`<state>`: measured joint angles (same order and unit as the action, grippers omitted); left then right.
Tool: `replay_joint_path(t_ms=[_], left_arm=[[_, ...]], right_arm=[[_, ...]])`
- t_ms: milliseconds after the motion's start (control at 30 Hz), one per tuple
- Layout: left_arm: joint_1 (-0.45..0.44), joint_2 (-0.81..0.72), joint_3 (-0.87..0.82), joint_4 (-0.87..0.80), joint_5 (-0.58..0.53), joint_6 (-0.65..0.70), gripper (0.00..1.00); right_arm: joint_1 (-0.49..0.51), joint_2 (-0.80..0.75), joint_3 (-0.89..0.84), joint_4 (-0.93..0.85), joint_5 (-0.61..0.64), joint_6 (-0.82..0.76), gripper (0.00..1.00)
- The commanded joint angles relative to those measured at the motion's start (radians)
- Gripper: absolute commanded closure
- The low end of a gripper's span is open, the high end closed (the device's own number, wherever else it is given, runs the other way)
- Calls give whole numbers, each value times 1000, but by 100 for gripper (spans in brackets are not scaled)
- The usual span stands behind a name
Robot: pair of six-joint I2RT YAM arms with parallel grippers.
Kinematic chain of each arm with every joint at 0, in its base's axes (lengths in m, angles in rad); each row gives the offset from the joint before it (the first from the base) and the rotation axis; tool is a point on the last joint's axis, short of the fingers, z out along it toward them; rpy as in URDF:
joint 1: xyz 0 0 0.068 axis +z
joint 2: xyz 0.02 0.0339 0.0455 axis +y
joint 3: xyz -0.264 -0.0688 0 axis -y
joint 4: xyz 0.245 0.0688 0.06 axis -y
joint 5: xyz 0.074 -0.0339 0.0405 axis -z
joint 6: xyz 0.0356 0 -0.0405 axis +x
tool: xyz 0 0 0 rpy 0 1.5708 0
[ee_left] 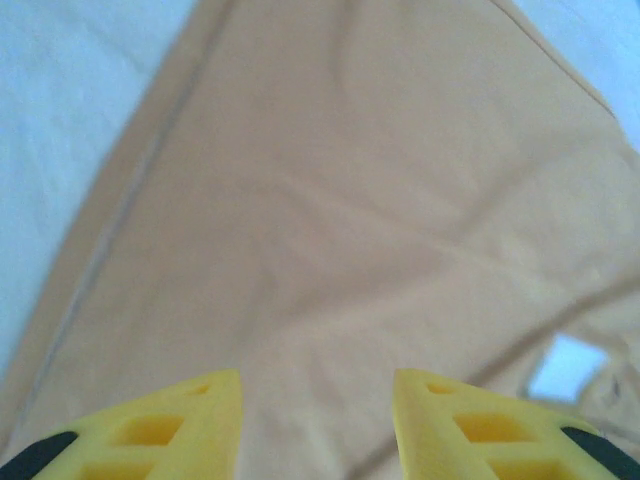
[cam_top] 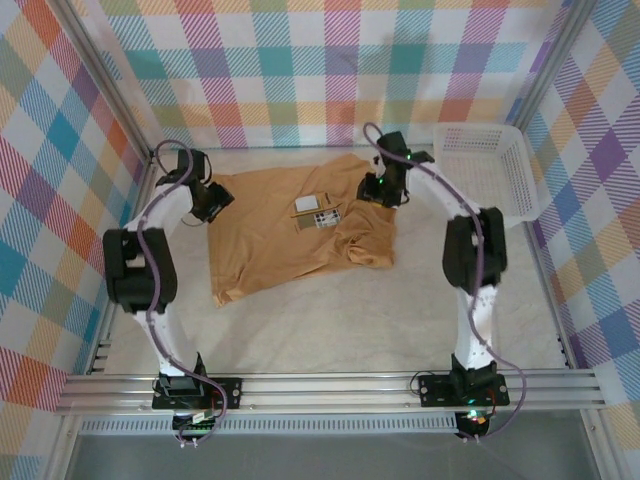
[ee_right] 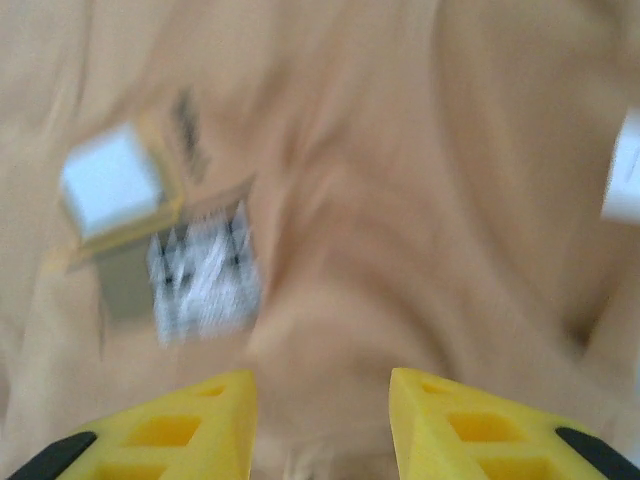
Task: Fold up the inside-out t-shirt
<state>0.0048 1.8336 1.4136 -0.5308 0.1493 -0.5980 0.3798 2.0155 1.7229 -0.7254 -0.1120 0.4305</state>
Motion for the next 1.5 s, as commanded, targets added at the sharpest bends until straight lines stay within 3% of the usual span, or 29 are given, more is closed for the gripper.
replay_joint_path(t_ms=[0,133,267,433,667,733,833,900,1033,1200,1367,1467], left_arm=[[-33,-104,-155,50,41,-17,56],[-36,-106,-256,110,104,-37,56],[-36,-66,-254,113,148,-39,57],[-36,-54,-250,116,157,-49,57],[-34,-25,-247,111,139,-49,57],[-34,-8,-241,111,130,-49,57],[-28,35,-220,108,93,-55,57],[-15,79,-188,95,49,-66,58],[35,171,-108,46,-13,-89,60],[60,241,-31,-18,-88,-88,63],[61,280,6,-47,-100,-76,64],[50,261,2,-49,-99,-74,64]], right_arm=[[118,-190,-255,80,87,-24,59],[244,-315,-455,94,191,33,54],[327,-315,-526,99,252,85,50],[335,-239,-494,112,348,105,48],[310,-54,-323,66,440,96,46],[296,-25,-294,57,449,93,56],[287,-47,-277,33,456,82,88],[287,-110,-283,0,449,63,100],[292,-356,-379,-98,361,-2,100],[290,-732,-578,-122,56,-73,100],[291,-1037,-775,-52,-220,-25,100],[292,-1127,-894,35,-343,34,82]])
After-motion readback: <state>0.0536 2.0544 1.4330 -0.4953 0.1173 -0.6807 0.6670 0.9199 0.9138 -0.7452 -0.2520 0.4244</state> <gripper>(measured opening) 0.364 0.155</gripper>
